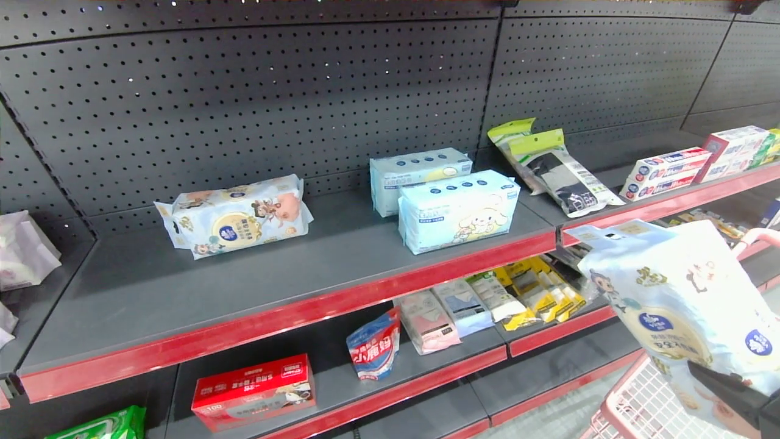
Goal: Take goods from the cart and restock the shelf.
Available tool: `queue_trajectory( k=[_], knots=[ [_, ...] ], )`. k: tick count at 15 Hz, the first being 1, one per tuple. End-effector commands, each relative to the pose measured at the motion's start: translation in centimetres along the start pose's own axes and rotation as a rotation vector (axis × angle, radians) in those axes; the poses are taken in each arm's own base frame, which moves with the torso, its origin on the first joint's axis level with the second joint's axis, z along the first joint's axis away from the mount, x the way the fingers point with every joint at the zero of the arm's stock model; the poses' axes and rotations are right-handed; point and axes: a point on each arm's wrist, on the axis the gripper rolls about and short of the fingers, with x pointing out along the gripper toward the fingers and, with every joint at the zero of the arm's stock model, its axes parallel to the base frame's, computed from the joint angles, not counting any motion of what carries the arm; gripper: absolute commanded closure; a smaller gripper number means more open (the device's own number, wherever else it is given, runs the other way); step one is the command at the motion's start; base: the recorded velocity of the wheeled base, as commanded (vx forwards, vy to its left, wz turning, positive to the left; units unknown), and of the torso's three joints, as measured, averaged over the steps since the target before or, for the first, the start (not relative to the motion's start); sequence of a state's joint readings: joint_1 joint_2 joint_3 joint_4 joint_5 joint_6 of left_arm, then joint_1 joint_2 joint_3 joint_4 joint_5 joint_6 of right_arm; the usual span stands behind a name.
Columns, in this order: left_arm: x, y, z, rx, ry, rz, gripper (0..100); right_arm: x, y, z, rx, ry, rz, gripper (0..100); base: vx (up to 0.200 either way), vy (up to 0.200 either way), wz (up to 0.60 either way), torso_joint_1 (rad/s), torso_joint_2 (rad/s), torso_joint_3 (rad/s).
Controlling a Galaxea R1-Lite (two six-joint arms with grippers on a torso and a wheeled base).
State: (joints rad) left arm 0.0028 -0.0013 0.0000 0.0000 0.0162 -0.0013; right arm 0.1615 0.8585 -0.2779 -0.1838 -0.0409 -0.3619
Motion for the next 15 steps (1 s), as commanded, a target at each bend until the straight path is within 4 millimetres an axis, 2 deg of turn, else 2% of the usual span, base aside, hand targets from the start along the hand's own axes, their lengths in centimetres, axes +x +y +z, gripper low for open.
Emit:
queue_trajectory(
  k=[1, 15],
  knots=[
    [0.01, 0.00, 0.00, 0.000, 0.001, 0.001, 0, -0.09, 0.01, -0.04, -0.003, -0.003, -0.002, 100, 0.000, 0.000, 0.00, 0.178, -0.37, -0.203],
    [0.01, 0.00, 0.00, 0.000, 0.001, 0.001, 0, 0.06, -0.18, 0.52, -0.034, -0.012, -0.001, 100, 0.000, 0.000, 0.00, 0.165, -0.34, -0.181]
  ],
)
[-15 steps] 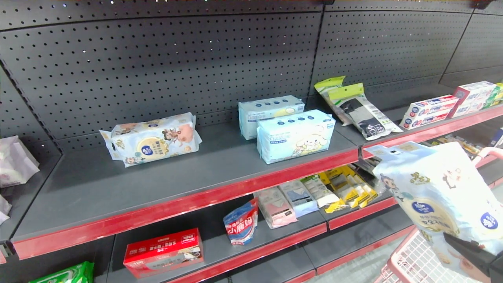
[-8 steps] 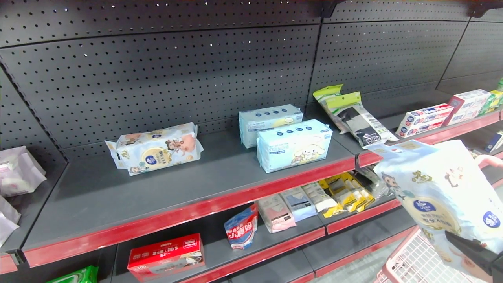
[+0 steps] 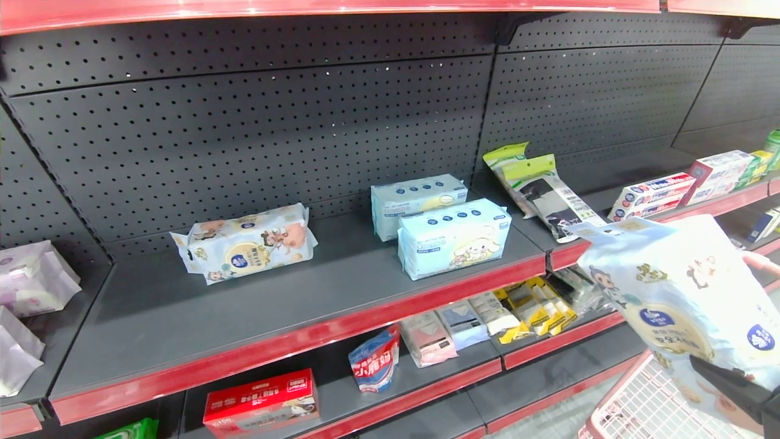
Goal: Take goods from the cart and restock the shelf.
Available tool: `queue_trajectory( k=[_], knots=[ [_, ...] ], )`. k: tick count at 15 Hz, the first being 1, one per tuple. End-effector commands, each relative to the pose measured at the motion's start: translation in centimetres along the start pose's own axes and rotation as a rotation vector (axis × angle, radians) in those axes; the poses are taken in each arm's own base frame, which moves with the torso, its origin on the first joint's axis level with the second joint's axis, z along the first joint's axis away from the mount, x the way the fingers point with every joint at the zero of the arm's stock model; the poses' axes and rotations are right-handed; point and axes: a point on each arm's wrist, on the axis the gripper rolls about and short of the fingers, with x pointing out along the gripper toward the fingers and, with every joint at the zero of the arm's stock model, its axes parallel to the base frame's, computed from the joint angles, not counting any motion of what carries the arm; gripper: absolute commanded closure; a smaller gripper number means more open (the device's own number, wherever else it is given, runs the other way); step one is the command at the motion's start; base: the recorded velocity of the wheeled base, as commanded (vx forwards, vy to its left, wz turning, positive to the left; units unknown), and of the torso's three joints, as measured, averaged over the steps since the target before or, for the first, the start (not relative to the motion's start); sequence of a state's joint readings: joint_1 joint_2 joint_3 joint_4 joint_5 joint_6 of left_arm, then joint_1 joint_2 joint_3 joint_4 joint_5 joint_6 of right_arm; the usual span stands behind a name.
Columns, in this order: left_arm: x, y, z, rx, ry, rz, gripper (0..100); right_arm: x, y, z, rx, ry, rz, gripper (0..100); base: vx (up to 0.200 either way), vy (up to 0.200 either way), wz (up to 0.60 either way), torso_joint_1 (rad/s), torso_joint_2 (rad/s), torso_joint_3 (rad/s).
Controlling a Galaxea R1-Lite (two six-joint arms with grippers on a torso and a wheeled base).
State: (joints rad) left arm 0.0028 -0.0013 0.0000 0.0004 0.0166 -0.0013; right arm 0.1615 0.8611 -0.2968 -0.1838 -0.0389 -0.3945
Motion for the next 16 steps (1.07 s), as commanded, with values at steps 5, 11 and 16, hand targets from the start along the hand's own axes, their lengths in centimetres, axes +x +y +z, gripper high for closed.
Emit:
queue_trajectory(
  k=[5, 11, 16],
  knots=[
    [0.01, 0.00, 0.01, 0.000, 0.001, 0.001, 0, 0.27, 0.02, 0.01, -0.007, 0.011, 0.006, 100, 0.000, 0.000, 0.00, 0.108, -0.22, -0.112],
    [0.01, 0.00, 0.01, 0.000, 0.001, 0.001, 0, 0.32, -0.03, -0.01, -0.024, 0.019, -0.005, 100, 0.000, 0.000, 0.00, 0.004, -0.01, -0.003],
    [0.01, 0.00, 0.01, 0.000, 0.001, 0.001, 0, 0.37, 0.04, -0.18, -0.026, 0.026, -0.003, 100, 0.000, 0.000, 0.00, 0.000, 0.00, 0.000]
  ],
)
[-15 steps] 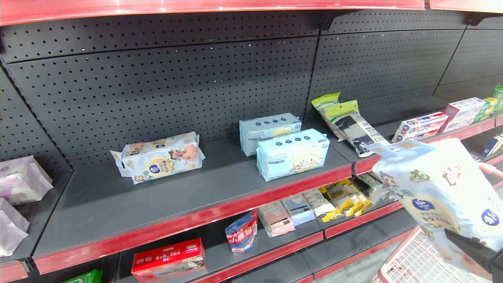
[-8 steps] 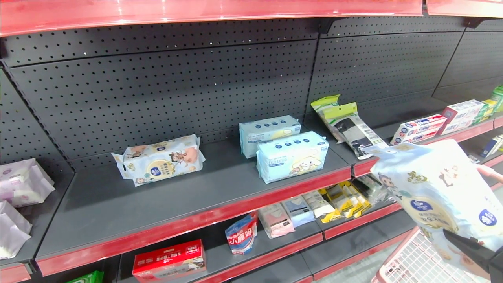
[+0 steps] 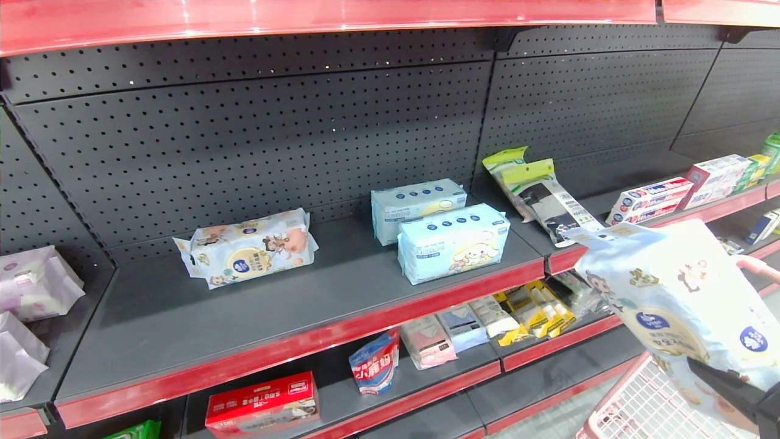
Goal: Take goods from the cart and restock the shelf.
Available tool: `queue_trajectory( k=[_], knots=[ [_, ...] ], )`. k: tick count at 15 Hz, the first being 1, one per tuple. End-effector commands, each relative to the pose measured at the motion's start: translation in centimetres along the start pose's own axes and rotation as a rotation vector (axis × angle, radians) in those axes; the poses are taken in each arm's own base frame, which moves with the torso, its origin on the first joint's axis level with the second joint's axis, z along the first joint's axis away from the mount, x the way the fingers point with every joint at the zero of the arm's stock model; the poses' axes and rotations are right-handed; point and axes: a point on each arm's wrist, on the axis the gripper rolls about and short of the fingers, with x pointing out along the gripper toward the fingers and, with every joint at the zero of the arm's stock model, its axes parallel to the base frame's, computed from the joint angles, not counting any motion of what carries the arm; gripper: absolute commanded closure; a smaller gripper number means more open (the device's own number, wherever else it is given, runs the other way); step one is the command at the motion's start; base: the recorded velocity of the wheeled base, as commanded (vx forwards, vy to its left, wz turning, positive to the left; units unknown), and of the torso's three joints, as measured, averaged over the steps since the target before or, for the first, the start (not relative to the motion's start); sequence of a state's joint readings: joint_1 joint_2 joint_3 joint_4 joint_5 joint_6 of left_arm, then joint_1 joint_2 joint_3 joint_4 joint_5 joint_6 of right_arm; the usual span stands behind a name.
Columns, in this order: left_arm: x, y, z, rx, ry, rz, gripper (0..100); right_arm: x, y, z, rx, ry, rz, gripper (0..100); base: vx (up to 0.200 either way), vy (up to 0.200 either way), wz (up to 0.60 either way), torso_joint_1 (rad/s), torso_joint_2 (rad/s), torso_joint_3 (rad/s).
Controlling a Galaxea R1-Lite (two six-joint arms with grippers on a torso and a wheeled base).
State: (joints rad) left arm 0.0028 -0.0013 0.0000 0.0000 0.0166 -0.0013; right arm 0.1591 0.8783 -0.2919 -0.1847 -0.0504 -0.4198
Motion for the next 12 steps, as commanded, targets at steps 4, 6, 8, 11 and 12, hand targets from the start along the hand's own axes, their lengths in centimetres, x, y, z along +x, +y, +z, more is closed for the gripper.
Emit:
queue_trajectory(
  k=[4, 6, 8, 11, 12],
  knots=[
    [0.01, 0.00, 0.00, 0.000, 0.001, 0.001, 0, 0.07, 0.01, -0.01, -0.001, 0.003, 0.001, 100, 0.000, 0.000, 0.00, 0.000, 0.00, 0.000],
    [0.01, 0.00, 0.00, 0.000, 0.001, 0.001, 0, 0.08, 0.02, -0.05, -0.002, 0.005, 0.001, 100, 0.000, 0.000, 0.00, 0.000, 0.00, 0.000],
    [0.01, 0.00, 0.00, 0.000, 0.001, 0.001, 0, 0.08, 0.02, -0.05, -0.002, 0.005, 0.001, 100, 0.000, 0.000, 0.60, -0.005, 0.00, 0.002],
    [0.01, 0.00, 0.00, 0.000, 0.001, 0.001, 0, 0.16, 0.02, -0.06, -0.002, 0.009, 0.003, 100, 0.000, 0.000, 0.60, 0.010, 0.00, 0.001],
    [0.01, 0.00, 0.00, 0.000, 0.001, 0.001, 0, 0.19, 0.01, -0.07, -0.010, 0.014, -0.005, 100, 0.000, 0.000, 0.60, 0.002, 0.01, 0.002]
  ],
)
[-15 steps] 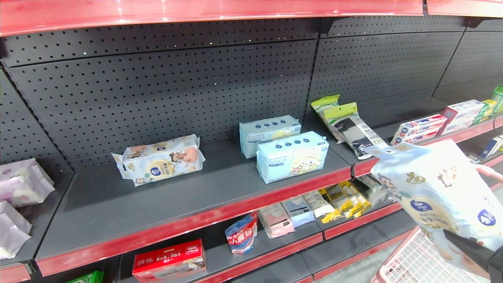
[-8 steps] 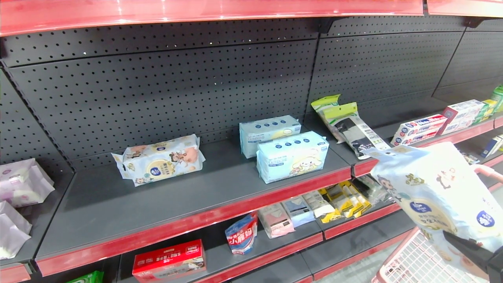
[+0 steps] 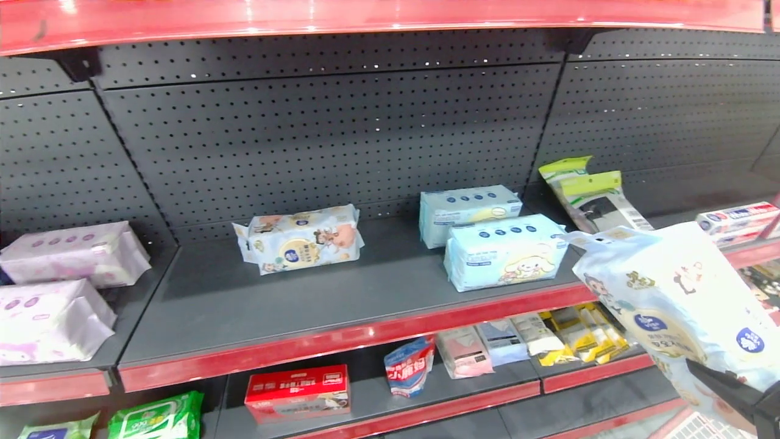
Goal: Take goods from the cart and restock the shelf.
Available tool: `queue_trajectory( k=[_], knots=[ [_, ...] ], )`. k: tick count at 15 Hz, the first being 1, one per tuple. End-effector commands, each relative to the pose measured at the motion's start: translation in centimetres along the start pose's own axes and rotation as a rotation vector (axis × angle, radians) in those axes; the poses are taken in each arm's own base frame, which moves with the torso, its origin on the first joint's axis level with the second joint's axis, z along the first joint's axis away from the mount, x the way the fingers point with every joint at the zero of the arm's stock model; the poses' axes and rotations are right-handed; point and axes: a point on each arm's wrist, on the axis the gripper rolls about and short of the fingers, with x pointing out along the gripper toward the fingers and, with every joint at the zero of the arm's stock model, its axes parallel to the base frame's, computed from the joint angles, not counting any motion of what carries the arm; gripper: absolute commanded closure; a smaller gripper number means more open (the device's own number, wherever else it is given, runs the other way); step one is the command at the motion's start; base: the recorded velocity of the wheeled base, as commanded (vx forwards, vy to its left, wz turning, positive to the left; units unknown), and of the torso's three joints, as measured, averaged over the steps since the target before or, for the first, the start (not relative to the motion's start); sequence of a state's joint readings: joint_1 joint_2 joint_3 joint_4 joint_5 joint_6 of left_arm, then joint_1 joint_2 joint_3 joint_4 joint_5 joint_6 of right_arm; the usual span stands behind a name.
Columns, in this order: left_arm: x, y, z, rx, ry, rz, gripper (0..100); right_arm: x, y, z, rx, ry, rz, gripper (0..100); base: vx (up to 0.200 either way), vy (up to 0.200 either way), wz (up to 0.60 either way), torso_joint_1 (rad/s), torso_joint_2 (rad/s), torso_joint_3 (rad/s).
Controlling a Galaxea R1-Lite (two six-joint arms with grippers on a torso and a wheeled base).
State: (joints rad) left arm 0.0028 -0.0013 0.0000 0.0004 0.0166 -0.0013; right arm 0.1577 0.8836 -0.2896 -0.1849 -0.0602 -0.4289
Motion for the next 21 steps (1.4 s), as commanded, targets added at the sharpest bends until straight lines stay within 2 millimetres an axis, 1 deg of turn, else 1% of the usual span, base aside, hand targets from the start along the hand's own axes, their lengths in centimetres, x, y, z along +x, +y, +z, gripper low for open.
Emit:
queue_trajectory(
  k=[1, 7, 10, 12, 14, 15, 16, 17, 19, 21],
  knots=[
    [0.0, 0.0, 0.0, 0.000, 0.001, 0.001, 0, 0.1, 0.0, 0.0, -0.010, 0.006, -0.008, 100, 0.000, 0.000, 0.00, 0.000, 0.00, 0.000],
    [0.0, 0.0, 0.0, 0.000, 0.001, 0.001, 0, -0.2, -0.2, 0.4, 0.005, -0.028, -0.030, 100, 0.000, 0.000, 0.00, 0.000, 0.00, 0.000],
    [0.2, 0.0, 0.0, 0.006, 0.024, -0.003, 0, -1.1, -0.4, 0.7, 0.104, -0.093, -0.051, 100, 0.000, 0.000, 0.00, 0.000, 0.00, 0.000],
    [0.3, 0.0, 0.1, 0.013, 0.039, -0.003, 0, -1.7, -0.2, 0.5, 0.161, -0.140, -0.010, 100, 0.000, 0.000, 0.00, 0.000, 0.00, 0.000],
    [0.3, 0.0, 0.1, 0.017, 0.036, -0.006, 0, -3.6, 0.0, -0.3, 0.168, -0.213, -0.029, 100, 0.000, 0.000, 0.00, 0.000, 0.00, 0.000],
    [0.3, 0.0, 0.1, 0.017, 0.044, -0.010, 0, -3.8, 0.1, -0.7, 0.169, -0.207, -0.035, 100, 0.000, 0.000, 0.00, 0.000, 0.00, 0.000],
    [0.4, 0.0, 0.2, 0.041, 0.048, -0.033, 0, -4.8, 0.4, -1.6, 0.170, -0.173, -0.044, 100, 0.000, 0.000, 0.00, 0.000, 0.00, 0.000],
    [0.4, 0.0, 0.2, 0.054, 0.047, -0.041, 0, -5.1, 0.6, -1.9, 0.169, -0.132, -0.031, 100, 0.000, 0.000, 0.00, 0.000, 0.00, 0.000],
    [0.6, 0.0, 0.2, 0.054, 0.077, -0.037, 0, -5.2, 0.4, -1.8, 0.173, -0.101, -0.044, 100, 0.000, 0.000, 0.00, 0.000, 0.00, 0.000],
    [0.9, -0.1, 0.3, 0.056, 0.111, -0.021, 0, -5.2, 0.0, -1.0, 0.188, -0.098, -0.069, 100, 0.000, 0.000, 0.00, 0.000, 0.00, 0.000]
  ],
)
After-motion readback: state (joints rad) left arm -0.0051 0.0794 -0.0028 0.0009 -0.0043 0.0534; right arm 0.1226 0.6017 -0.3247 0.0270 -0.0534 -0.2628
